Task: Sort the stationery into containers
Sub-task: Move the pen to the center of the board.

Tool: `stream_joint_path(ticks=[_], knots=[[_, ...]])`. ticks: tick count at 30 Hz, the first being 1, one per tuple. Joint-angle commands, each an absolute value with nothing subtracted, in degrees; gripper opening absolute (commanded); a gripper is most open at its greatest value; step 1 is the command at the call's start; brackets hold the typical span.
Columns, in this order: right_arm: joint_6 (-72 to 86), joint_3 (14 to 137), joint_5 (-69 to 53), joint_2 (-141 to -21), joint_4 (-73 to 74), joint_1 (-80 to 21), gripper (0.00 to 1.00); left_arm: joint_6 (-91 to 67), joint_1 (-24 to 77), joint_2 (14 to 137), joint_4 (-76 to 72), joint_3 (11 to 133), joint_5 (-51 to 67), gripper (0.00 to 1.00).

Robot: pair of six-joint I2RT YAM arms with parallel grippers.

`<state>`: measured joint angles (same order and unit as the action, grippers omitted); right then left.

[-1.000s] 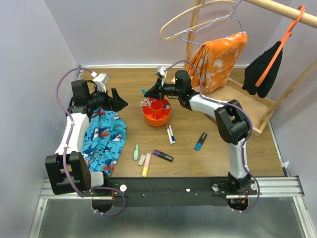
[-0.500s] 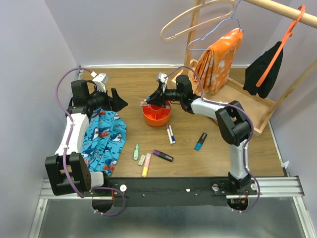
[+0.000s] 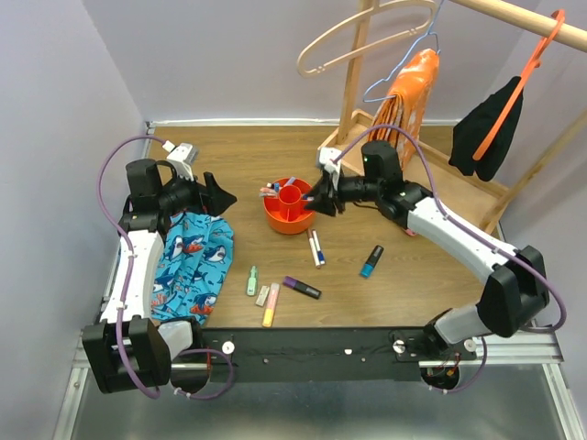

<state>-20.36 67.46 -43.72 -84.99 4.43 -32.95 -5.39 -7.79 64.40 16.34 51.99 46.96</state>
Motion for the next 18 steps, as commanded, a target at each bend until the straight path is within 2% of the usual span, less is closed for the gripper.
stream_joint_path(ticks=[1, 5, 9, 18], knots=[[-42.7, 63.5, -40.8, -84.7, 39.2, -33.3, 0.42, -3.8, -7.7, 63.5, 19.2, 52.9, 47.1, 0.99], [-41.2, 63.6, -35.3, -89.7, 43.0, -33.3, 0.40, -5.2, -7.6, 64.1, 17.4, 52.6, 47.1, 0.99], [-25.9, 62.1, -29.3, -92.5, 32.9, -33.4, 0.40, -6.0, -7.6, 64.0, 17.0, 52.8, 45.4, 0.99], [-11.4, 60.5, -25.9, -96.5, 22.4, -34.1, 0.40, -4.1, -7.6, 62.3, 21.7, 53.2, 39.7, 0.99]])
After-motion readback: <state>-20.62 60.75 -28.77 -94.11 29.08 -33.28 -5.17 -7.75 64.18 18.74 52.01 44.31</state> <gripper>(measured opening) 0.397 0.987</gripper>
